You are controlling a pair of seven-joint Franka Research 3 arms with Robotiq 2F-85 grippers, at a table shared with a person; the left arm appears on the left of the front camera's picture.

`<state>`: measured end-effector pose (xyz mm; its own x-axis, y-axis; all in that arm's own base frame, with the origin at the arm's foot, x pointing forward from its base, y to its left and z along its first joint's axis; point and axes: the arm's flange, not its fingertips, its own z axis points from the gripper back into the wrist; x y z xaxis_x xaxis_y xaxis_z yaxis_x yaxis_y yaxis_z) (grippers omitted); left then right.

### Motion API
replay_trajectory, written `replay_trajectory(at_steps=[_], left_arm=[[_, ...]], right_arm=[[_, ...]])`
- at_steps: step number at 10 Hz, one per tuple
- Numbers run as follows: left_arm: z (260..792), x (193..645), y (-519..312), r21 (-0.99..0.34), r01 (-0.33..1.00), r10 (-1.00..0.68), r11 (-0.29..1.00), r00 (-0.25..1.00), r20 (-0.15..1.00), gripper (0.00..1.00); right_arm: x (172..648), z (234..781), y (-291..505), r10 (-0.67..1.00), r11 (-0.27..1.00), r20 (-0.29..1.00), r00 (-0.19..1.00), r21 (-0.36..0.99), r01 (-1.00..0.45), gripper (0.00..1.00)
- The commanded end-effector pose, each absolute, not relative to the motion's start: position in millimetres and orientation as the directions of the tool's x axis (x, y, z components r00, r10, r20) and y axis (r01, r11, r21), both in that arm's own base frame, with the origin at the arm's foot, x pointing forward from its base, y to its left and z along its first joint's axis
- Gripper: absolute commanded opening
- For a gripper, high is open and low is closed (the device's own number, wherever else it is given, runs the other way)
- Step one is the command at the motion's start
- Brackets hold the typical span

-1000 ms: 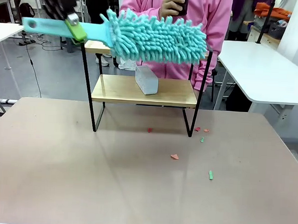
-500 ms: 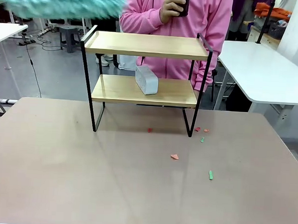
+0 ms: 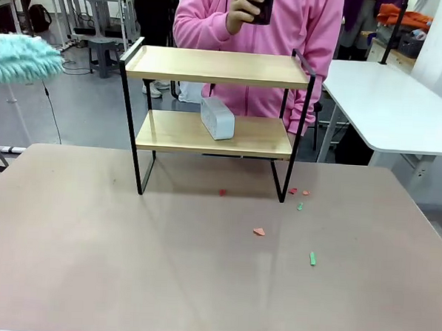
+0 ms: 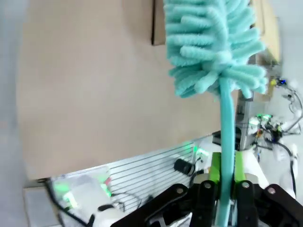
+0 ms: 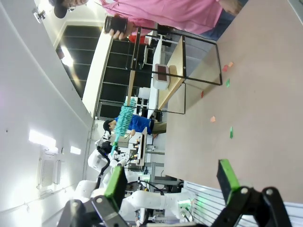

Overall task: Clean the shelf.
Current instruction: Clean the remaining tier of the Shelf with the Duster once objects are removed.

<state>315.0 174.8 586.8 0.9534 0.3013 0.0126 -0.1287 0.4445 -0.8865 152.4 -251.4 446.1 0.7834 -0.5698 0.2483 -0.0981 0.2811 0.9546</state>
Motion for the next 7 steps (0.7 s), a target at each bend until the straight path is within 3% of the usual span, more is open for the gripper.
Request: replay_trajectory(at_steps=[1,3,7], left_arm=[[549.3,325.5,141.5,-0.923,-0.184,0.344,0.339,0.937,-0.06,0.12],[521.2,338.8,124.3,-0.881,-0.24,0.402,0.408,0.913,-0.063,0.12],[528.6,328.4,152.4,-0.899,-0.211,0.347,0.383,0.935,-0.072,0.12]], right_arm=[[154.7,449.0,-251.4,-0.573,0.283,0.279,0.77,0.95,-0.133,1.0],[154.7,449.0,-251.4,-0.573,0.283,0.279,0.77,0.95,-0.133,1.0],[154.7,449.0,-251.4,-0.573,0.283,0.279,0.77,0.95,-0.133,1.0]])
